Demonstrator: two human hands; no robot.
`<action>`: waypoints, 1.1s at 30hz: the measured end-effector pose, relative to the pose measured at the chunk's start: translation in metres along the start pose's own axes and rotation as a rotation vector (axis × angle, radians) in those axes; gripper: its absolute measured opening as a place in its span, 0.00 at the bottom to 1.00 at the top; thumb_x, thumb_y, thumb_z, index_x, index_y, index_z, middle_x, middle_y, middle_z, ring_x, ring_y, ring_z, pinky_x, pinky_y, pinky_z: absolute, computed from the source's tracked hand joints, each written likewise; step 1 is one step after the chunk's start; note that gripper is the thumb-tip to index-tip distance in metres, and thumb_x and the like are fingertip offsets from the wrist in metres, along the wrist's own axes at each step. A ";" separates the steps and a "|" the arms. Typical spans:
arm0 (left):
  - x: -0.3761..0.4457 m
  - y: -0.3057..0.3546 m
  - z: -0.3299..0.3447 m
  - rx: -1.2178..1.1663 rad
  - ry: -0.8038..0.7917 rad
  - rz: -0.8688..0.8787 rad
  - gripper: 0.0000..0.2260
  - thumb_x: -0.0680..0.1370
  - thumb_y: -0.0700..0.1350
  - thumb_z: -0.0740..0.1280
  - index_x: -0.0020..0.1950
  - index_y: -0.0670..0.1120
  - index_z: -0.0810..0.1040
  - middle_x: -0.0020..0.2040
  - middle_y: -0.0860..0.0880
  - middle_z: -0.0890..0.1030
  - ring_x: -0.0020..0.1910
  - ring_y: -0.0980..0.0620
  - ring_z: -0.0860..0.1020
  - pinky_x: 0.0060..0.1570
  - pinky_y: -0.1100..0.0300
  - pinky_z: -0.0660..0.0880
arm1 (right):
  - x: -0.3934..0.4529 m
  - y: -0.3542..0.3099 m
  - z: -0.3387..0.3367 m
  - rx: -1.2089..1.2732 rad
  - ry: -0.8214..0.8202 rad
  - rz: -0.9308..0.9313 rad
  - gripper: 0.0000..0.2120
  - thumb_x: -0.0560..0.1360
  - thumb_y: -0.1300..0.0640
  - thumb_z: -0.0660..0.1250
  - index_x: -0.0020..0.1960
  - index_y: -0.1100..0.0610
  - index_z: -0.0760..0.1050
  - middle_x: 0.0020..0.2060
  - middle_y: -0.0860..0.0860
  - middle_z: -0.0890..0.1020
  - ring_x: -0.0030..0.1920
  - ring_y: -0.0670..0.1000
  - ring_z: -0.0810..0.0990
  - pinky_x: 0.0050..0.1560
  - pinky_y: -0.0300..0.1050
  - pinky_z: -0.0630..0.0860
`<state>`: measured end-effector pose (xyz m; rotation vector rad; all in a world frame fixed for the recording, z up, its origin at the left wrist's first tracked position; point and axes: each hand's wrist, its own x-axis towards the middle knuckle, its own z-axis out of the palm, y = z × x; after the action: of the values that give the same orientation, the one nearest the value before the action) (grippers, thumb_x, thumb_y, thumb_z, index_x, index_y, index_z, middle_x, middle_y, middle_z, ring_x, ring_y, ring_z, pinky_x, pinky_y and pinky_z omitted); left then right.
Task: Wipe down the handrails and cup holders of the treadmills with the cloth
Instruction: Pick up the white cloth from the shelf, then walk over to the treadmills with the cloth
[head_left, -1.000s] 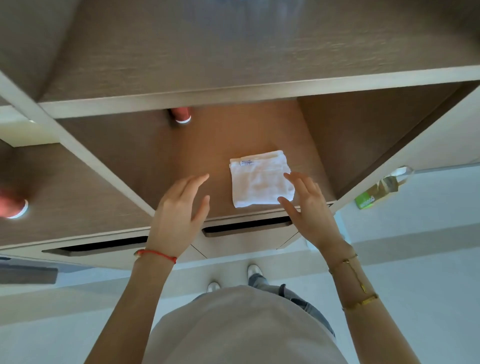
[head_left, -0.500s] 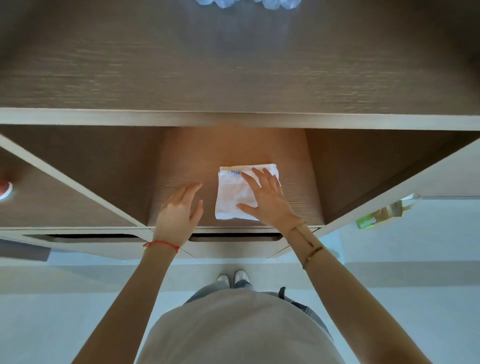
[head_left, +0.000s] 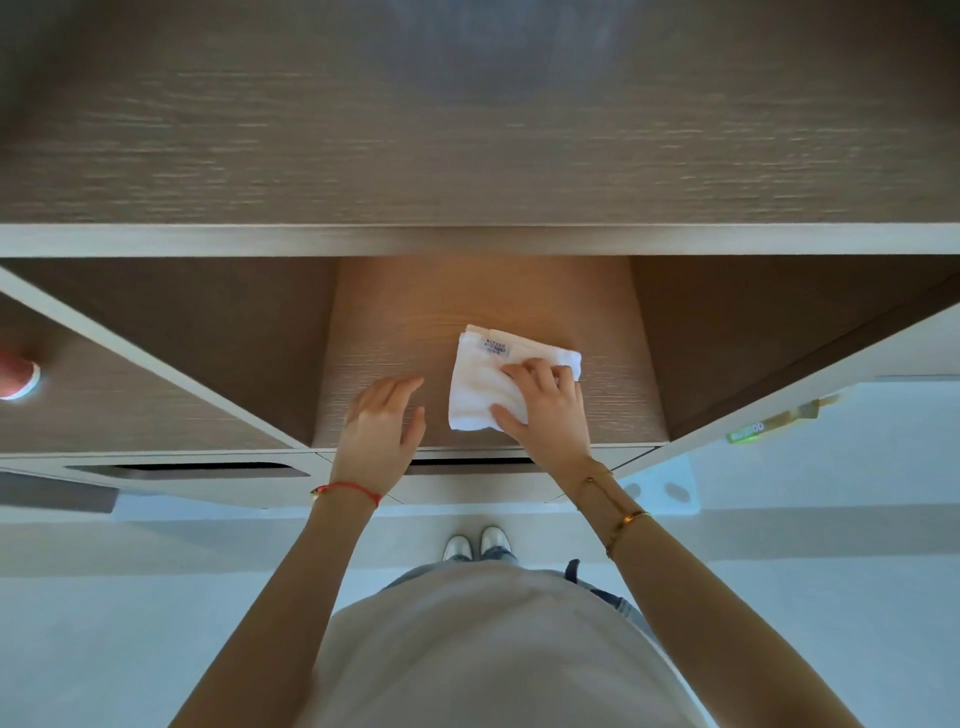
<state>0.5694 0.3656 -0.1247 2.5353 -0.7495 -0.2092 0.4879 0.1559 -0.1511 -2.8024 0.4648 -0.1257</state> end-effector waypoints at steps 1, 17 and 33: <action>0.000 0.000 -0.001 -0.006 0.001 0.007 0.15 0.80 0.42 0.64 0.67 0.45 0.75 0.64 0.45 0.78 0.65 0.44 0.73 0.67 0.46 0.70 | -0.002 -0.002 0.000 0.039 0.033 0.005 0.21 0.74 0.46 0.70 0.63 0.56 0.76 0.56 0.55 0.78 0.52 0.60 0.73 0.53 0.56 0.75; -0.007 0.024 -0.039 -0.070 -0.043 0.282 0.14 0.80 0.42 0.64 0.66 0.45 0.77 0.60 0.46 0.80 0.59 0.46 0.77 0.60 0.48 0.75 | -0.074 -0.013 -0.050 0.211 0.280 0.264 0.13 0.71 0.54 0.73 0.53 0.57 0.77 0.47 0.50 0.82 0.44 0.55 0.79 0.49 0.48 0.70; -0.025 0.094 -0.003 -0.162 -0.211 0.779 0.13 0.78 0.38 0.67 0.63 0.44 0.78 0.60 0.49 0.79 0.58 0.48 0.77 0.57 0.48 0.75 | -0.218 0.000 -0.081 0.146 0.504 0.663 0.14 0.70 0.56 0.75 0.53 0.58 0.78 0.43 0.53 0.78 0.42 0.58 0.76 0.44 0.46 0.72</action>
<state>0.5047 0.3117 -0.0761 1.9135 -1.6524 -0.2523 0.2714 0.2056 -0.0821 -2.3059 1.3971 -0.6834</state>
